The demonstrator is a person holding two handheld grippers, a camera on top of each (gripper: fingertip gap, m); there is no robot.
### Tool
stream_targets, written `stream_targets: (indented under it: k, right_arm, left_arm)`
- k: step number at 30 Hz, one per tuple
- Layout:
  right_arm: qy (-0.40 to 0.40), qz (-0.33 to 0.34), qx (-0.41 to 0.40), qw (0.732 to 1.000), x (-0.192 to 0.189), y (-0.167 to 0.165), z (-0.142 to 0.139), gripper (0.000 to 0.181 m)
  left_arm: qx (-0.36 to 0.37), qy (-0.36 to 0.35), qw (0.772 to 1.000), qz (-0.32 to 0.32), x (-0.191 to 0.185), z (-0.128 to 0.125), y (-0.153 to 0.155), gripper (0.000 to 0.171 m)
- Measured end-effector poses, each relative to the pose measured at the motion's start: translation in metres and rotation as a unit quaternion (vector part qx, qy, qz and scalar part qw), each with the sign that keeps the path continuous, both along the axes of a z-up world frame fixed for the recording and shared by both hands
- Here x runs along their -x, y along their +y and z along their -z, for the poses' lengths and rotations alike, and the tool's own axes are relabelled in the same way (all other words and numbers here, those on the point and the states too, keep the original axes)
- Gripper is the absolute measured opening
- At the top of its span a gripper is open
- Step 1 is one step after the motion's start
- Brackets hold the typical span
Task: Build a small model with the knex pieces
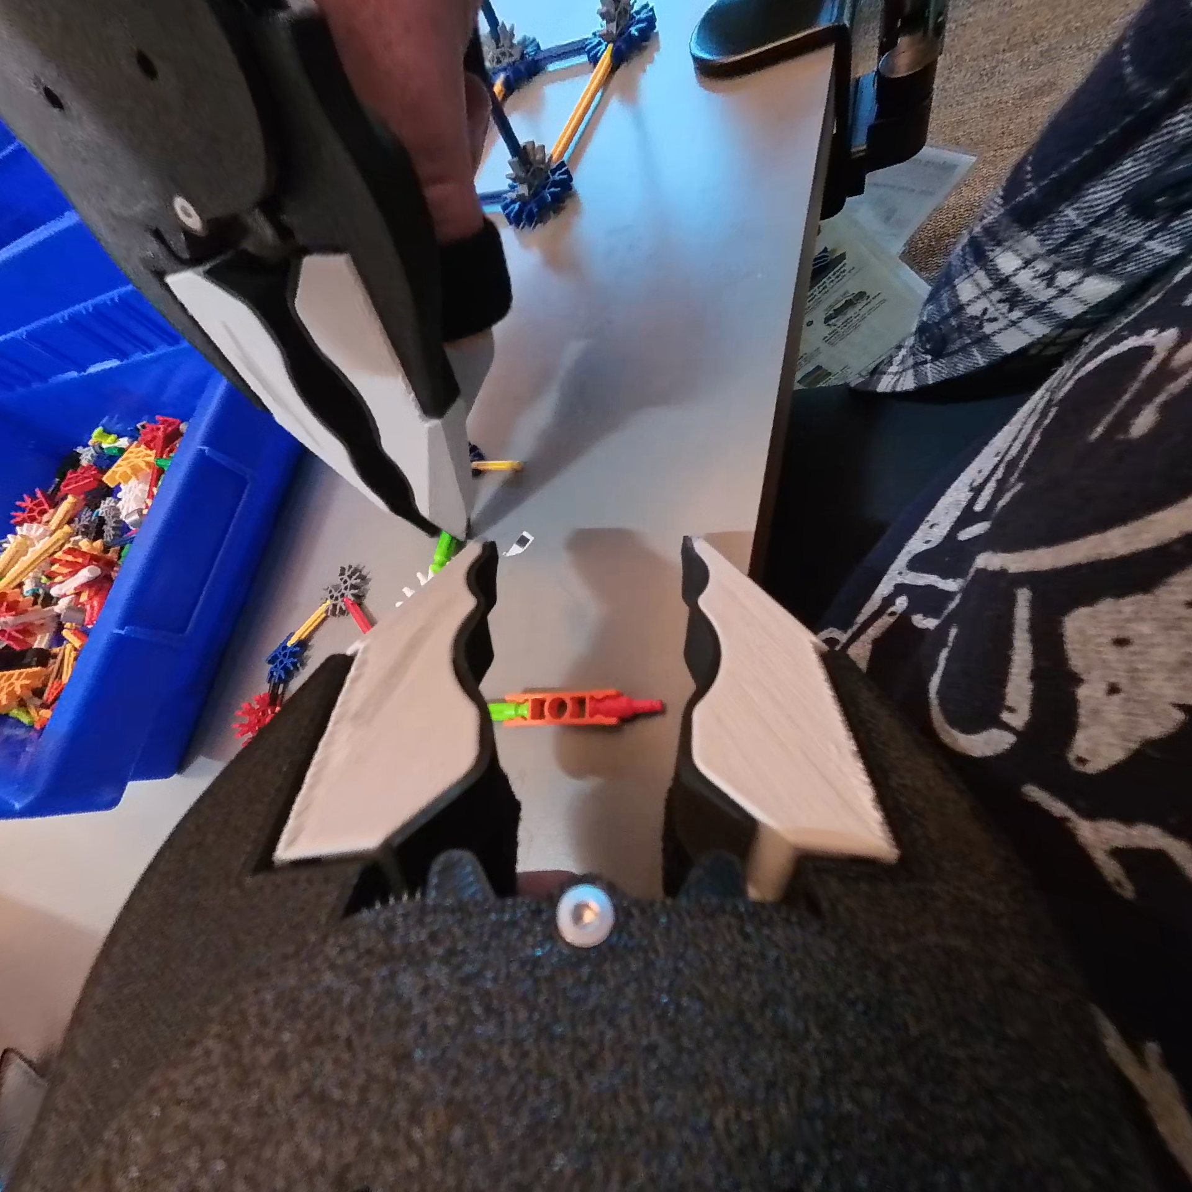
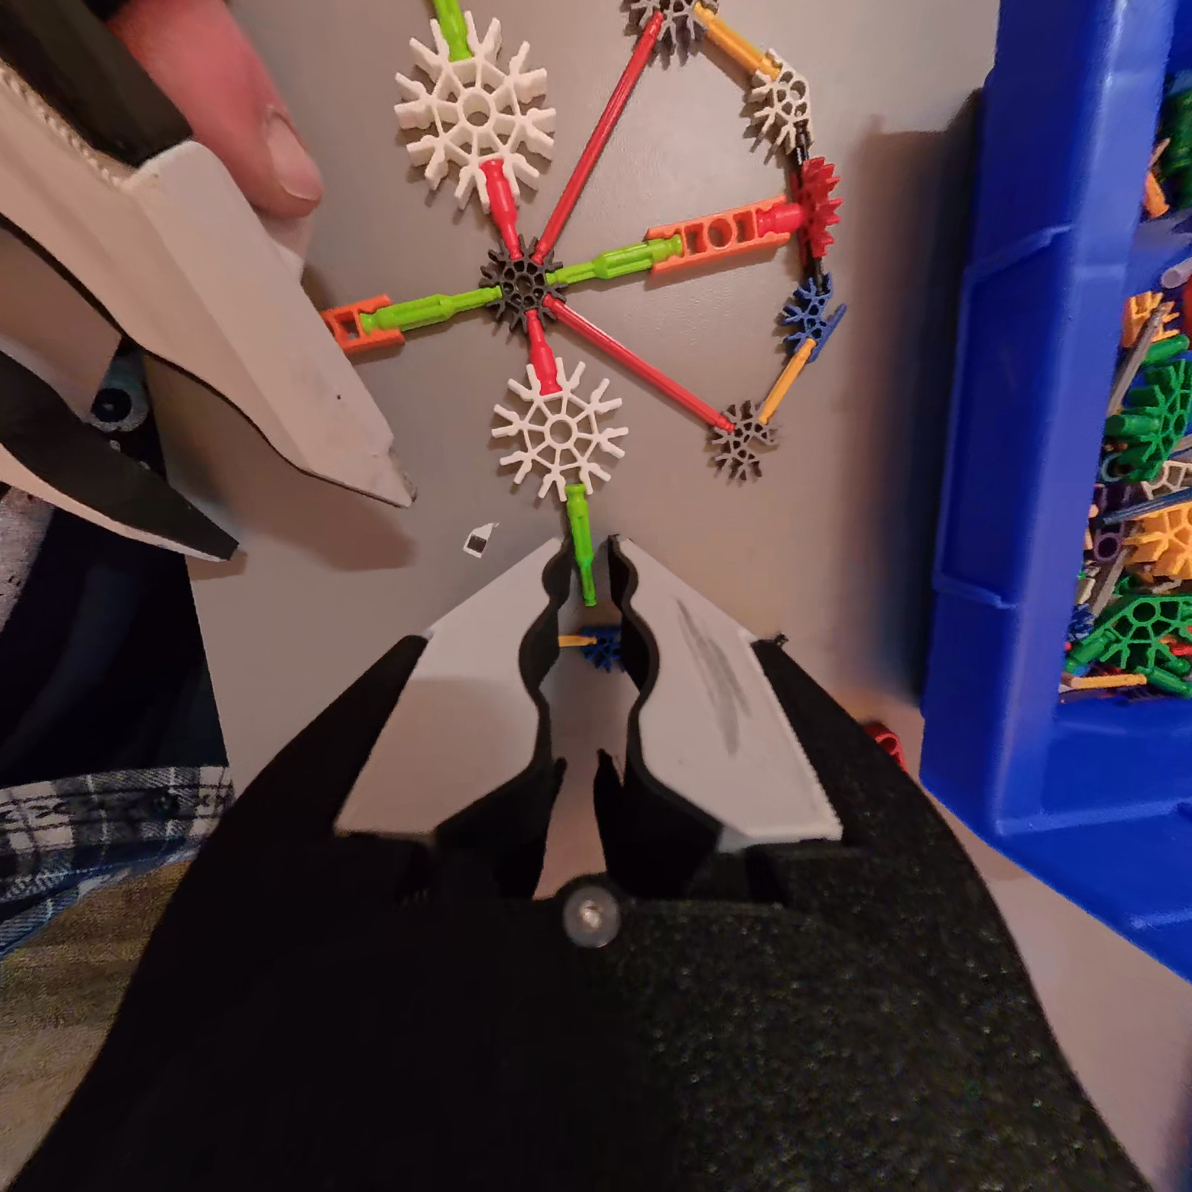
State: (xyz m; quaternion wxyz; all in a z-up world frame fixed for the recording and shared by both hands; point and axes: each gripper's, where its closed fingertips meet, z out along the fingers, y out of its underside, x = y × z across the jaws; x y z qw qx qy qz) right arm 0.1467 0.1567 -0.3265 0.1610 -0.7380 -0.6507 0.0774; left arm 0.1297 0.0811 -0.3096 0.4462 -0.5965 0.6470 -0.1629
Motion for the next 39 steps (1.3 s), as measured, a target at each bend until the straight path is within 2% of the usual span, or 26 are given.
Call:
stream_targets:
  k: [5, 10, 30, 39]
  right_arm:
    - [0.001, -0.01, -0.004, 1.0, 0.002, 0.0, 0.0, 0.004]
    - [0.012, -0.019, -0.006, 1.0, 0.006, -0.001, -0.006, 0.004]
    - [-0.012, -0.05, -0.016, 0.999, 0.01, 0.0, 0.0, 0.005]
    - [-0.002, -0.046, -0.025, 0.999, 0.011, 0.004, -0.009, 0.011]
  left_arm:
    - [-0.002, 0.002, 1.0, -0.001, 0.001, 0.0, 0.0, 0.057]
    - [-0.001, 0.003, 1.0, -0.002, 0.002, 0.0, 0.001, 0.057]
    - [-0.003, 0.003, 1.0, -0.004, 0.003, 0.0, 0.002, 0.056]
    - [-0.001, 0.004, 1.0, -0.005, 0.002, 0.0, 0.002, 0.056]
